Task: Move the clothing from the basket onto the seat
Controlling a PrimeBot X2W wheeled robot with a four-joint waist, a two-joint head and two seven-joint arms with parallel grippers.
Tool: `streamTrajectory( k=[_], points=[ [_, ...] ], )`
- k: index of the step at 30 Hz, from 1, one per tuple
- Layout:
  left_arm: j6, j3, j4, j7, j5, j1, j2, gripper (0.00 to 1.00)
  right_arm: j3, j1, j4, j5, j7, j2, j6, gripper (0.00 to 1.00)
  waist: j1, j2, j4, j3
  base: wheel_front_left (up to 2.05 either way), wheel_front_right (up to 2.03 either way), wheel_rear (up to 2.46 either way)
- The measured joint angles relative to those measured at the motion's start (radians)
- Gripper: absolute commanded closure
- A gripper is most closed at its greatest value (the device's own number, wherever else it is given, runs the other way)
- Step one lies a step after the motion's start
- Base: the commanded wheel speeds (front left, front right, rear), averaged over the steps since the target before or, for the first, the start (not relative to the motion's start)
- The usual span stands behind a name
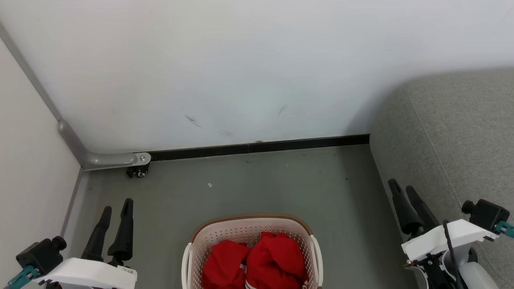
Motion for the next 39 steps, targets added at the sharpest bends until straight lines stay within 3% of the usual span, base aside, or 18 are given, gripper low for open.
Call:
streamTrajectory(
  k=[32,39],
  points=[
    [-0.008,-0.051,-0.056,-0.114,0.4,-0.016,-0.003,0.0,0.065,-0.048,-0.022,-0.484,-0.113,0.0,0.0,0.0,-0.0017,0.0,-0.002,0.013,0.0,0.0,0.0],
    [-0.009,-0.049,-0.061,-0.114,0.407,-0.016,-0.004,0.0,0.064,-0.056,-0.027,-0.497,-0.114,0.0,0.0,0.0,-0.0017,0.0,0.0,0.018,0.0,0.0,0.0]
  ],
)
